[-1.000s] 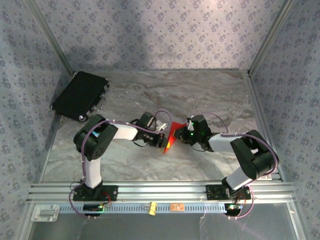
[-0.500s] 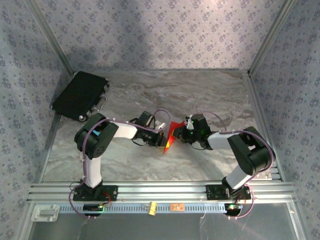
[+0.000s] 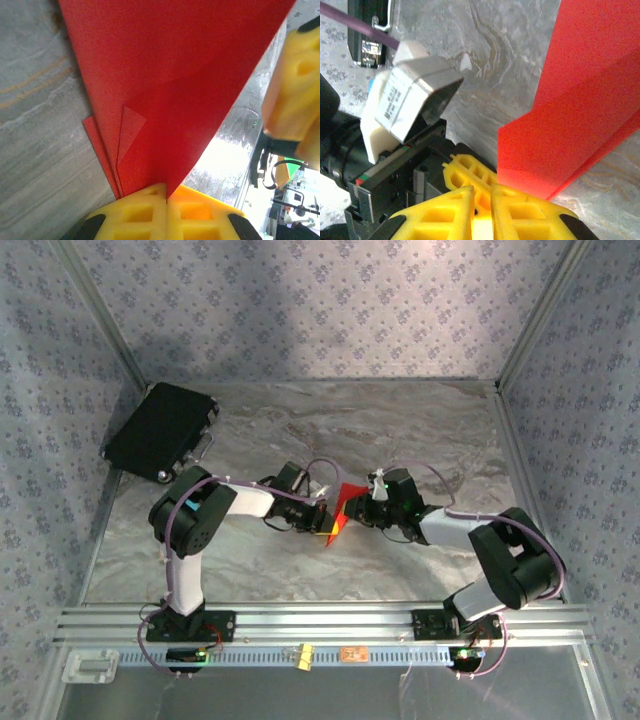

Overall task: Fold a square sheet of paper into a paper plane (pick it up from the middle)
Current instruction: Fold the wing for the fifth time at the center of the table.

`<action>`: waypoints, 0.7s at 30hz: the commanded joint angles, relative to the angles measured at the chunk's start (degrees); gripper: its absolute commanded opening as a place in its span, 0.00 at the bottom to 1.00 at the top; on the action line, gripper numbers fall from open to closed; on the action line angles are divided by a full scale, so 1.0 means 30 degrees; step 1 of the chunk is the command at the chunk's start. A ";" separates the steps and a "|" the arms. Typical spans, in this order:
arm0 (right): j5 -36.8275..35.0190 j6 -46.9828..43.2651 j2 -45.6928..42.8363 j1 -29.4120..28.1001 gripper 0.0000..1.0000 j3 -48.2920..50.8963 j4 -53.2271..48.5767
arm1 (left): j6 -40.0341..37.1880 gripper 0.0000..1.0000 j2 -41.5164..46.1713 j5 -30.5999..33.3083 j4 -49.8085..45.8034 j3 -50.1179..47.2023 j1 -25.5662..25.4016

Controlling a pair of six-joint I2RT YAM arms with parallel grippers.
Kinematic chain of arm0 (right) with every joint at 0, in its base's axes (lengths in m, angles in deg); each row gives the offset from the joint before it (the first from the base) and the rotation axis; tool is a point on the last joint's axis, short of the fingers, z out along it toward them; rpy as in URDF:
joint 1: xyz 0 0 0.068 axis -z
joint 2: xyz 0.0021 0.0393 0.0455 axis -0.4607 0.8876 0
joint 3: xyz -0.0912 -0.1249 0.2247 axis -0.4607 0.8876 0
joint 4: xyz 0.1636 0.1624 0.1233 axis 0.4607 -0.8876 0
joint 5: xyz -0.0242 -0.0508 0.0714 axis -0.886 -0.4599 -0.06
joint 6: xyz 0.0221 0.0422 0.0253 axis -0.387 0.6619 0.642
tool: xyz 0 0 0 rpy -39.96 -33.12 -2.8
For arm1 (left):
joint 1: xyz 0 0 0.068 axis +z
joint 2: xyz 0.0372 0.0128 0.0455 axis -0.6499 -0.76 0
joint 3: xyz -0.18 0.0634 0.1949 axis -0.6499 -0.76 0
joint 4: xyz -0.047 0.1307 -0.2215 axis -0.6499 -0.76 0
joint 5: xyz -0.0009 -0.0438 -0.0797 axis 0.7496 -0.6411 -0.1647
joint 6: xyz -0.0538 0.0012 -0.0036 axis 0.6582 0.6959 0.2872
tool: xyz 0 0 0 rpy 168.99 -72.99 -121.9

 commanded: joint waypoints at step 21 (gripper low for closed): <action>0.0973 -0.0861 0.2704 0.0672 0.15 -0.1723 0.0064 | 0.0548 0.00 -0.0478 0.1134 -0.0885 -0.0569 0.0598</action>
